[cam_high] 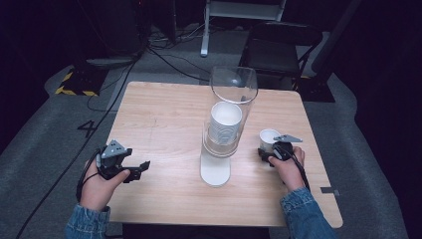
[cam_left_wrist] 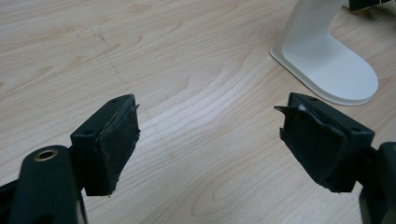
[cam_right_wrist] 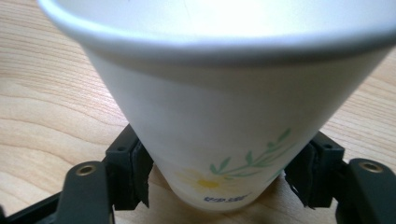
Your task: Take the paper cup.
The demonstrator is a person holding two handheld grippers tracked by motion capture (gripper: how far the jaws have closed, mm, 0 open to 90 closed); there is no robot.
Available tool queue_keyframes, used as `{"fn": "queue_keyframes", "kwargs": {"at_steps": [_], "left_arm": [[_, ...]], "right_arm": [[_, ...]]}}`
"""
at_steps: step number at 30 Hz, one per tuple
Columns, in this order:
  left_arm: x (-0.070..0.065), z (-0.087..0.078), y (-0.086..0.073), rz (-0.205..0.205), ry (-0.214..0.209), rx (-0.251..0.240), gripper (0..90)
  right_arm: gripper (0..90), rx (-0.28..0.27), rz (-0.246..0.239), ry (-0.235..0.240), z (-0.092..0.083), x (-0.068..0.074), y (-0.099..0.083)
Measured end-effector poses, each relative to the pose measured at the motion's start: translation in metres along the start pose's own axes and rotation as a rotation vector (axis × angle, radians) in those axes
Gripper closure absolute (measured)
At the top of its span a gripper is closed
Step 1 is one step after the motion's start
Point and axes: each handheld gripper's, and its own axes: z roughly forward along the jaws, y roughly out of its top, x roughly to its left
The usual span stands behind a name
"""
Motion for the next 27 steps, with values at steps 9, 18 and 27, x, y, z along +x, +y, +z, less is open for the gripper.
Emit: {"fn": "queue_keyframes", "kwargs": {"at_steps": [9,18,27], "left_arm": [[0.001,0.0,0.002,0.008,-0.007,-0.003,19.2],[0.001,0.0,0.003,0.005,-0.01,-0.005,19.1],[0.001,0.0,0.001,0.005,-0.007,0.002,19.1]], "right_arm": [[16.0,-0.003,0.014,0.003,-0.006,-0.003,-0.001],[16.0,-0.049,0.029,0.047,-0.03,-0.007,-0.001],[15.9,-0.094,0.017,0.062,-0.064,-0.008,-0.004]]}}
